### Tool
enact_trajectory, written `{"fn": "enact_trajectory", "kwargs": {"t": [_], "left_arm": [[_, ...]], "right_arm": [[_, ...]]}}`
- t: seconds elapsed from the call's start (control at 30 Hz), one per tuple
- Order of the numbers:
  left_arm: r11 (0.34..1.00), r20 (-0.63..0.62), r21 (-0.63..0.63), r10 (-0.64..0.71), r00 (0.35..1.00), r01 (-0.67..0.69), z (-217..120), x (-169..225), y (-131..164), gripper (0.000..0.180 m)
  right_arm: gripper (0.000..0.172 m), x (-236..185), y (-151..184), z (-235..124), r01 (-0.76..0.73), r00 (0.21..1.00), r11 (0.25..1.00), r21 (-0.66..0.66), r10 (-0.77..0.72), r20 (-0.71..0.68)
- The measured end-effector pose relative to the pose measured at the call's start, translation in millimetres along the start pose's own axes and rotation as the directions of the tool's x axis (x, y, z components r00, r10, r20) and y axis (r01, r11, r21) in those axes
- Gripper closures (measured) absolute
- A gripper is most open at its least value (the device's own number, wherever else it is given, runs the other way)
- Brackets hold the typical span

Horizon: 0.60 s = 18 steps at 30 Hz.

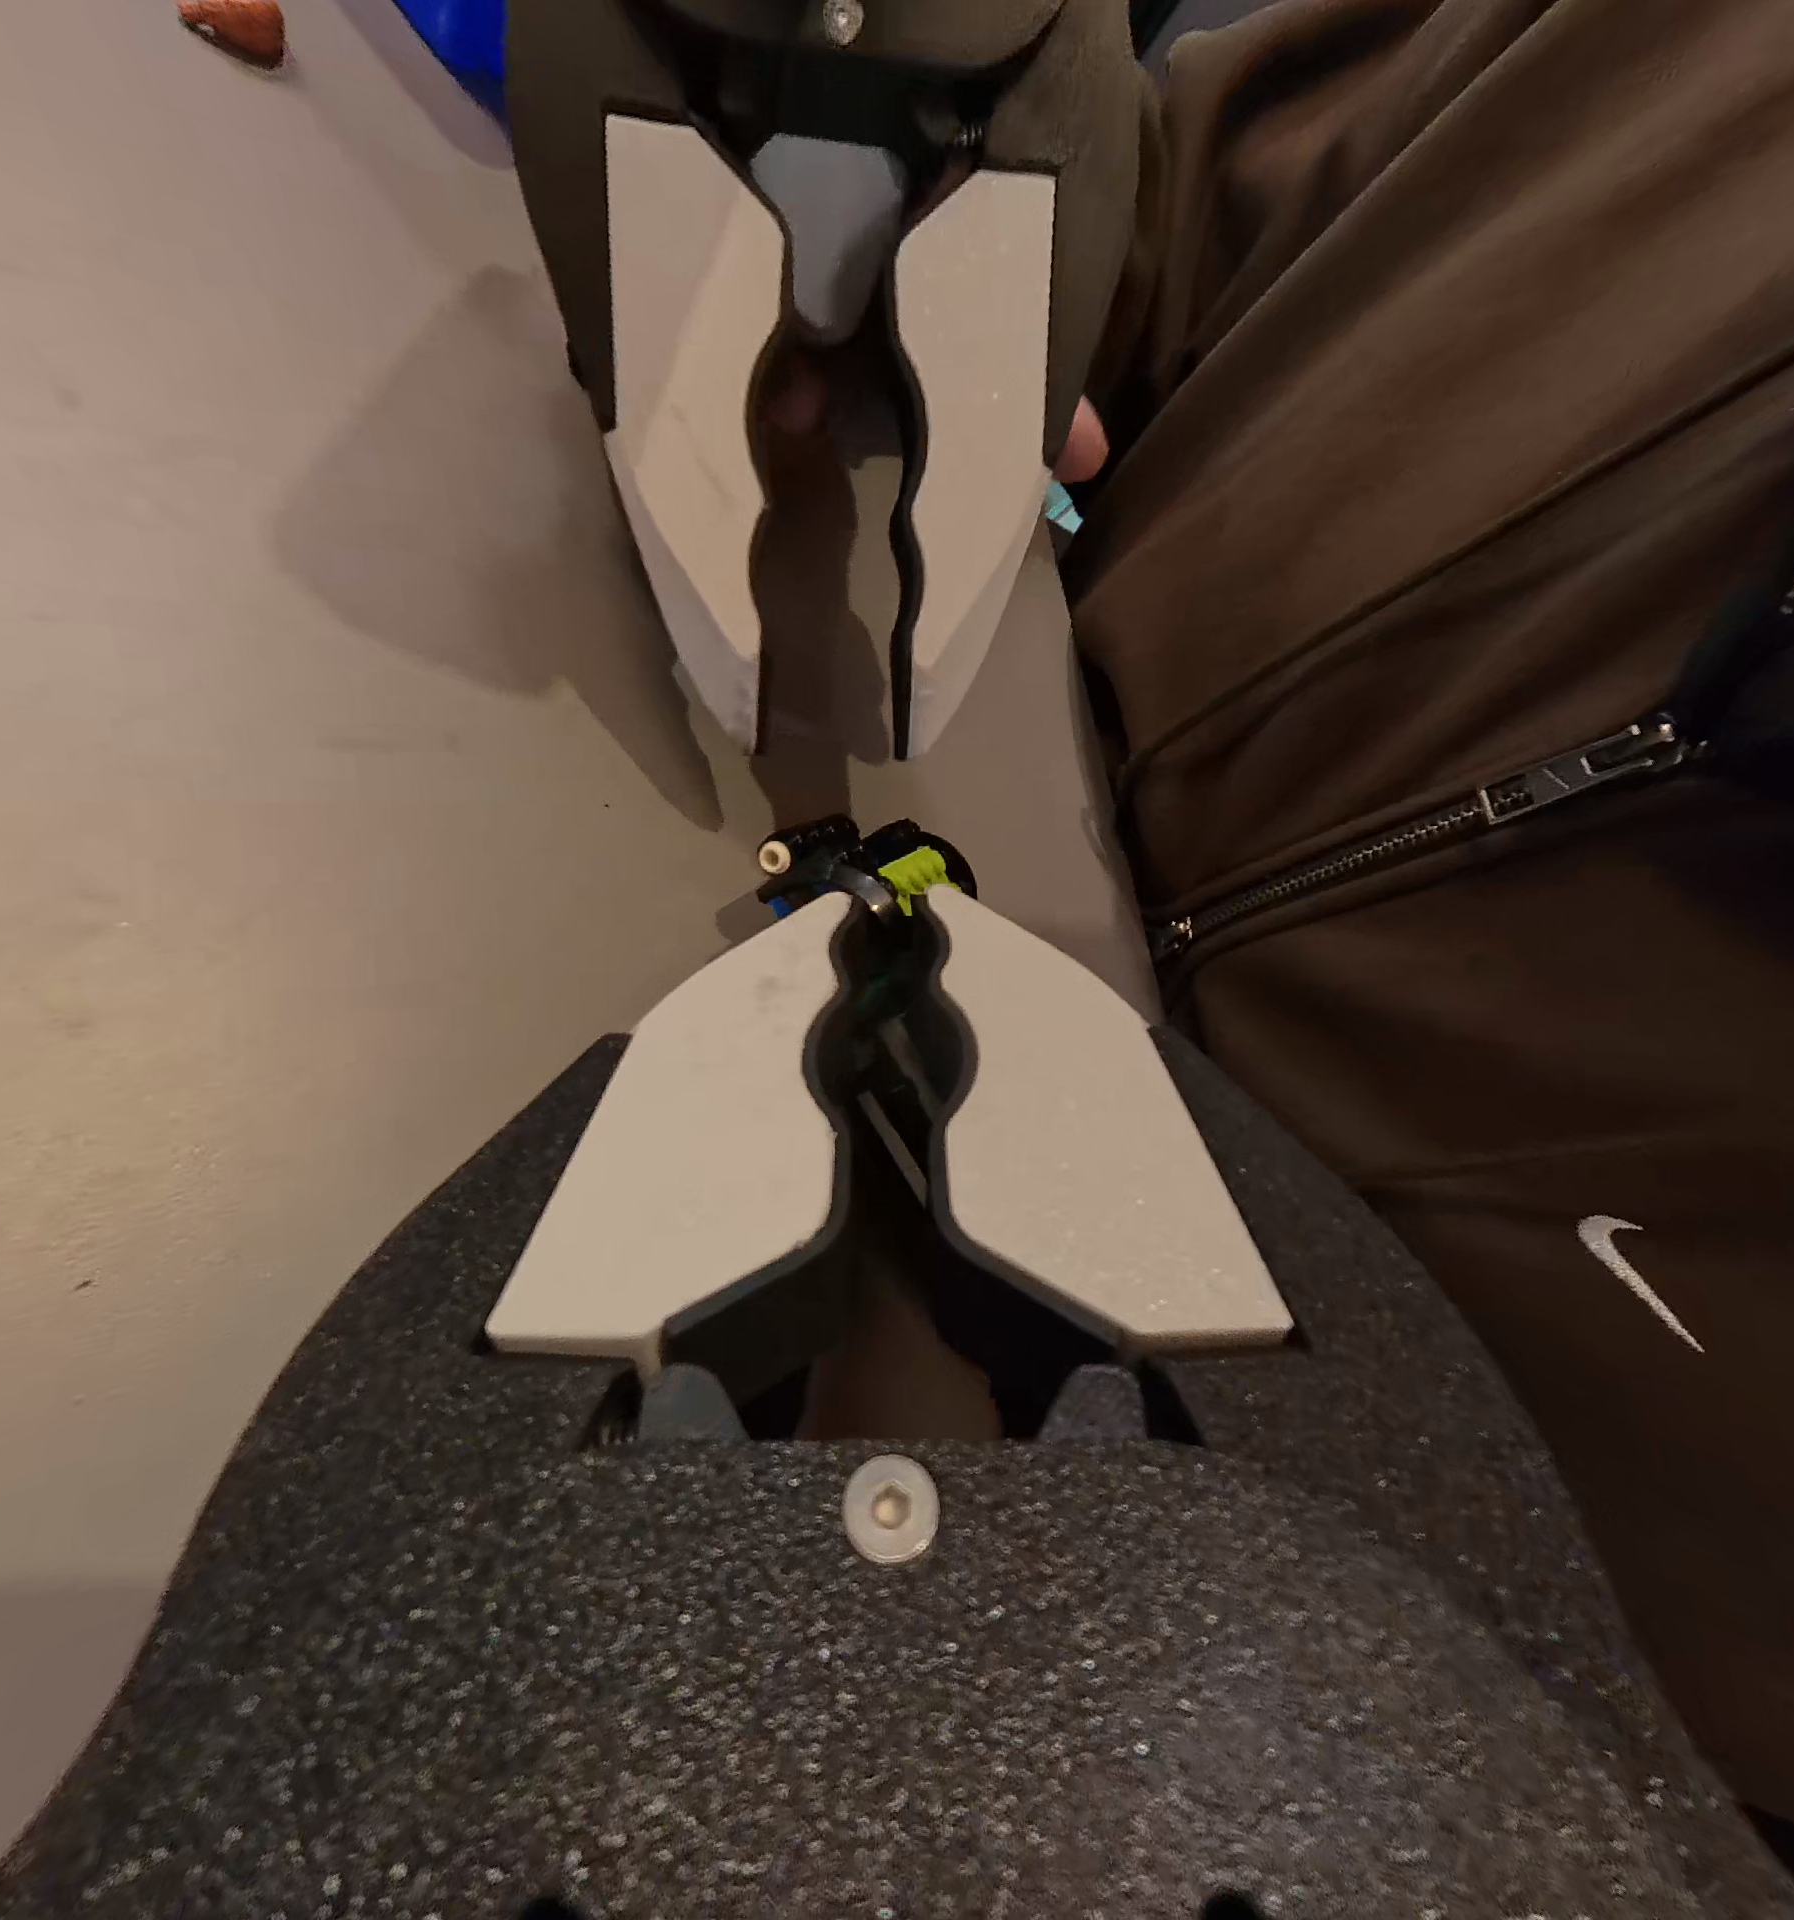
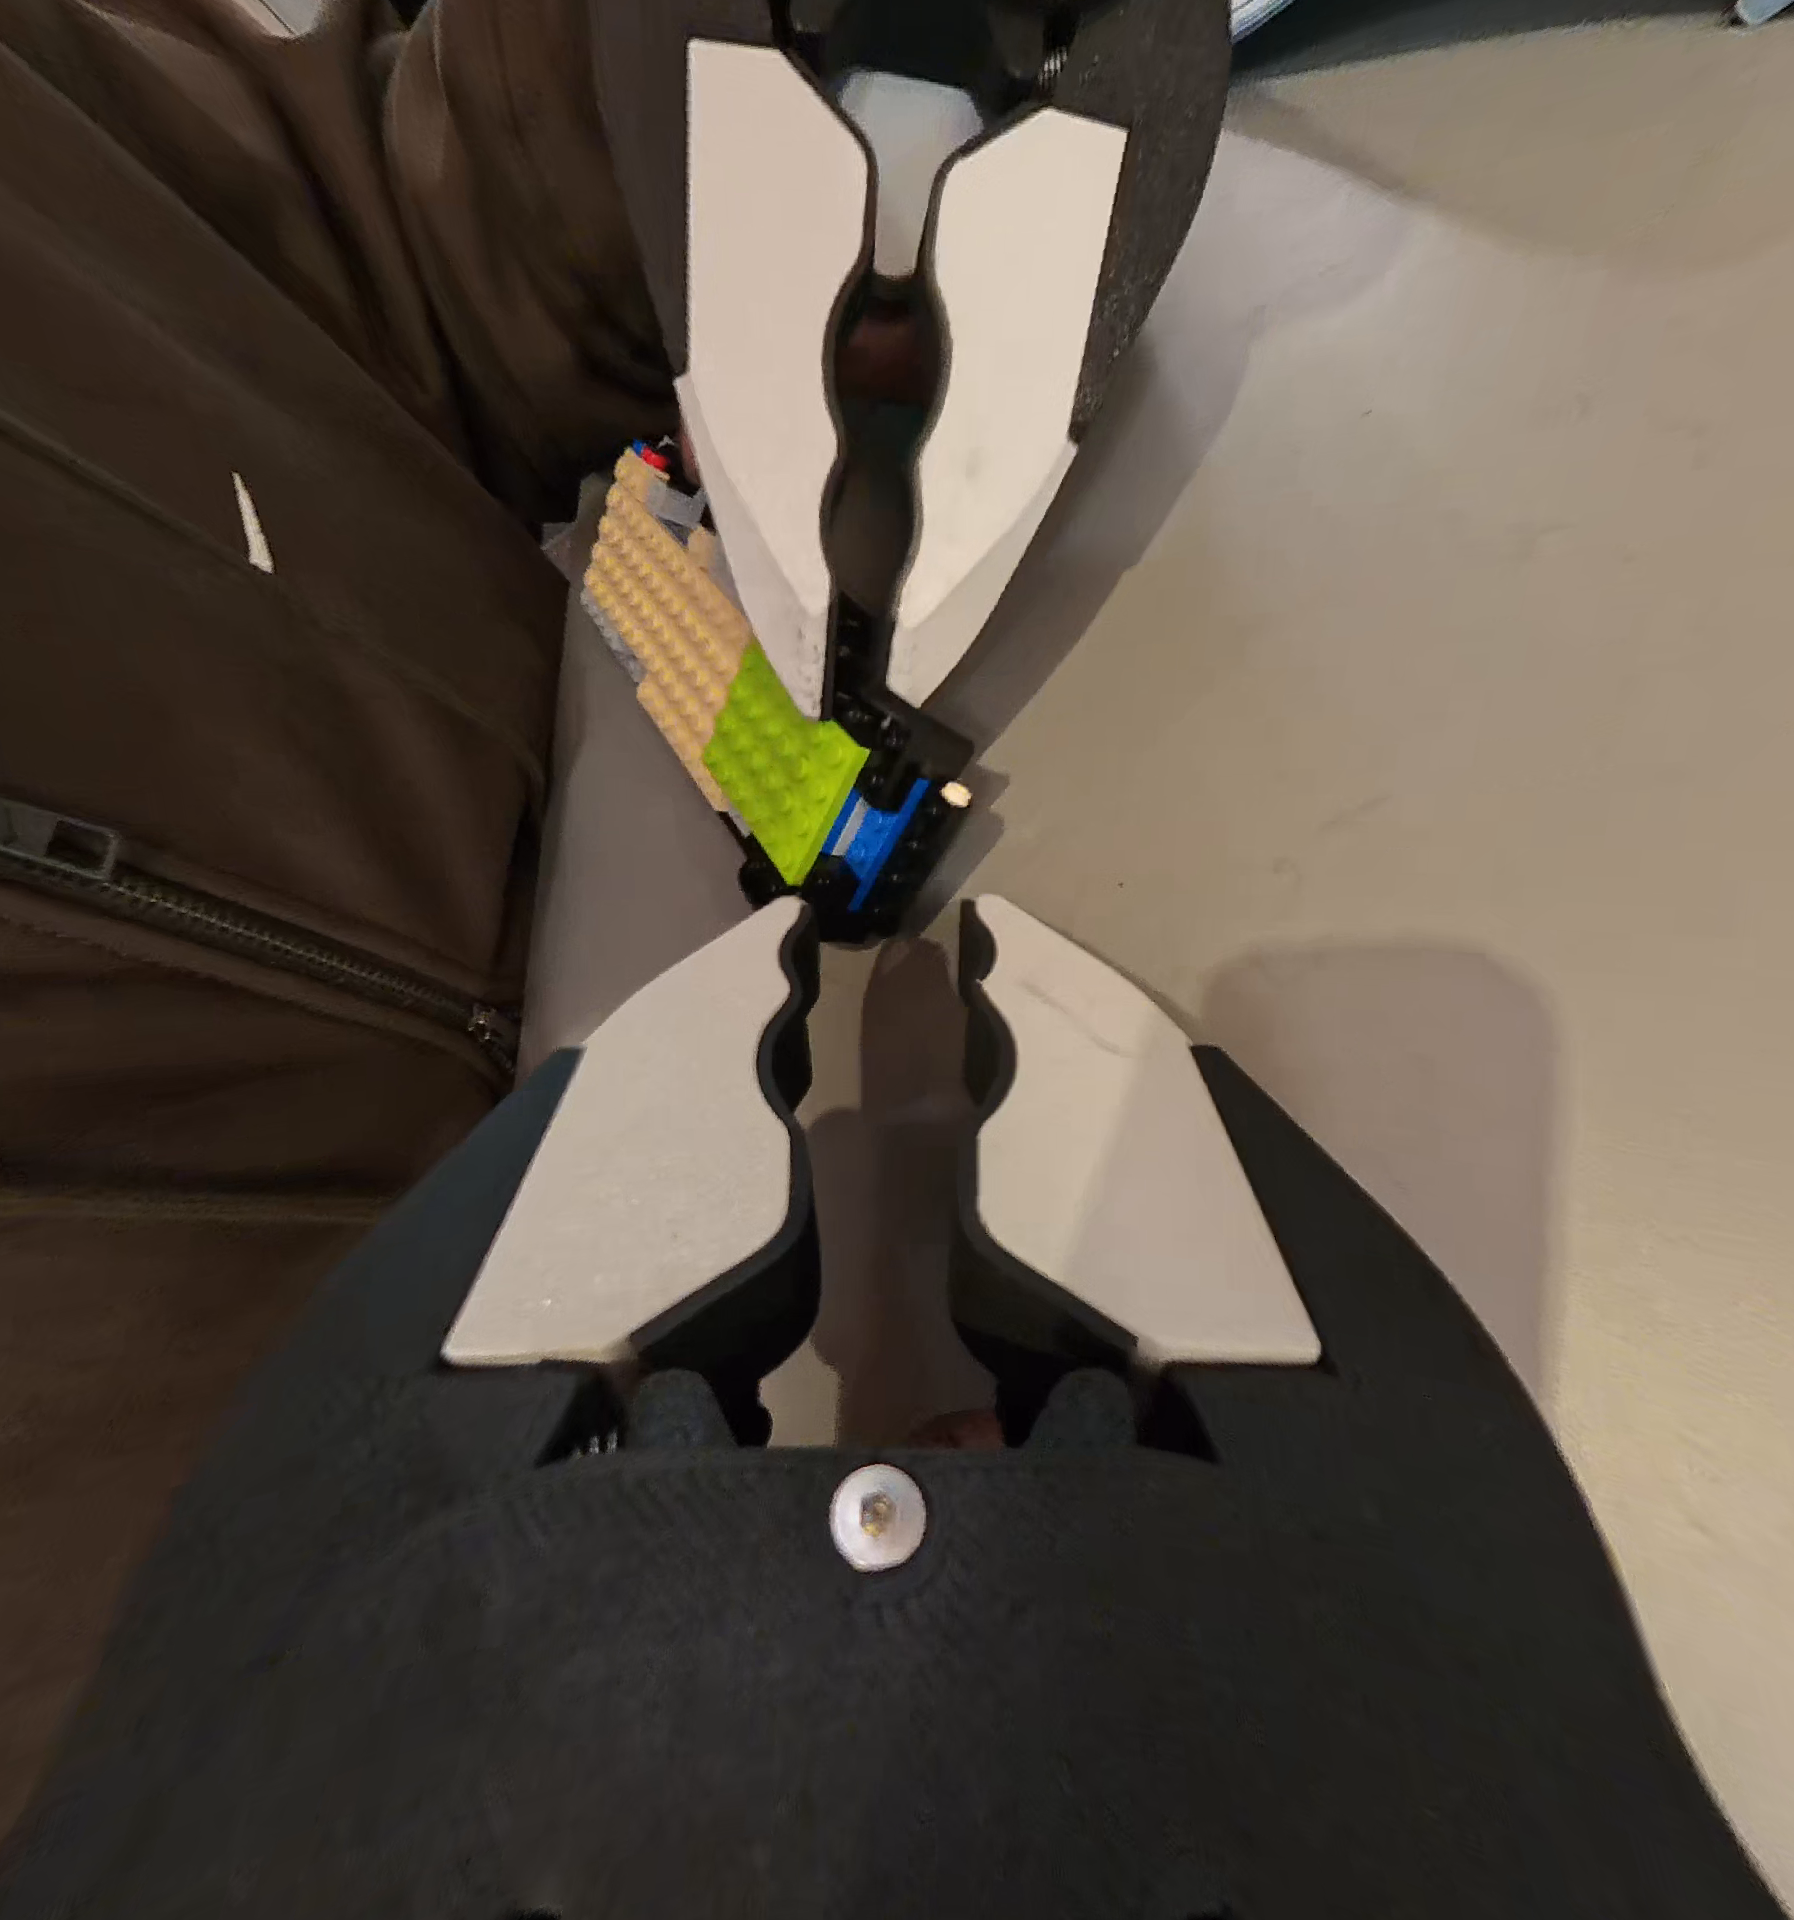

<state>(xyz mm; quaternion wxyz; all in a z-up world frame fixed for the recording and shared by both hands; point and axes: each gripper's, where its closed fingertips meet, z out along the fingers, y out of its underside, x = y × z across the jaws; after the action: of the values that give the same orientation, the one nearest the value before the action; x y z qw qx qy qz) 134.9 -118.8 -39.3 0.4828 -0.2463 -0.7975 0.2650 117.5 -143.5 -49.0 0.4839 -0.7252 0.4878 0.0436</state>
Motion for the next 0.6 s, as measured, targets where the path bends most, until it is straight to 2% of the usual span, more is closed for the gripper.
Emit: {"fn": "enact_trajectory", "kwargs": {"t": [0.03, 0.23, 0.47, 0.6], "left_arm": [[1.000, -0.004, -0.002, 0.003, 1.000, -0.003, 0.6, 1.0, 0.1, 0.174], [0.998, -0.046, -0.018, 0.059, 0.997, -0.060, 8.6, 15.0, -1.1, 0.175], [0.979, -0.113, 0.000, 0.201, 0.973, -0.203, 10.8, 38.6, -4.7, 0.175], [0.969, -0.137, 0.022, 0.248, 0.959, -0.247, 9.9, 44.6, -6.5, 0.175]], "right_arm": [[0.145, 0.0, -0.3, 1.7, -0.003, 1.000, 1.000, 0.002, 0.003, -0.001], [0.145, -9.1, -1.8, 8.8, -0.021, 0.998, 1.000, 0.014, 0.020, 0.061], [0.144, -29.5, 1.4, 12.6, -0.024, 0.981, 1.000, 0.000, 0.023, 0.193], [0.155, -41.7, -2.1, 12.0, -0.040, 0.959, 0.999, 0.023, 0.032, 0.280]]}}
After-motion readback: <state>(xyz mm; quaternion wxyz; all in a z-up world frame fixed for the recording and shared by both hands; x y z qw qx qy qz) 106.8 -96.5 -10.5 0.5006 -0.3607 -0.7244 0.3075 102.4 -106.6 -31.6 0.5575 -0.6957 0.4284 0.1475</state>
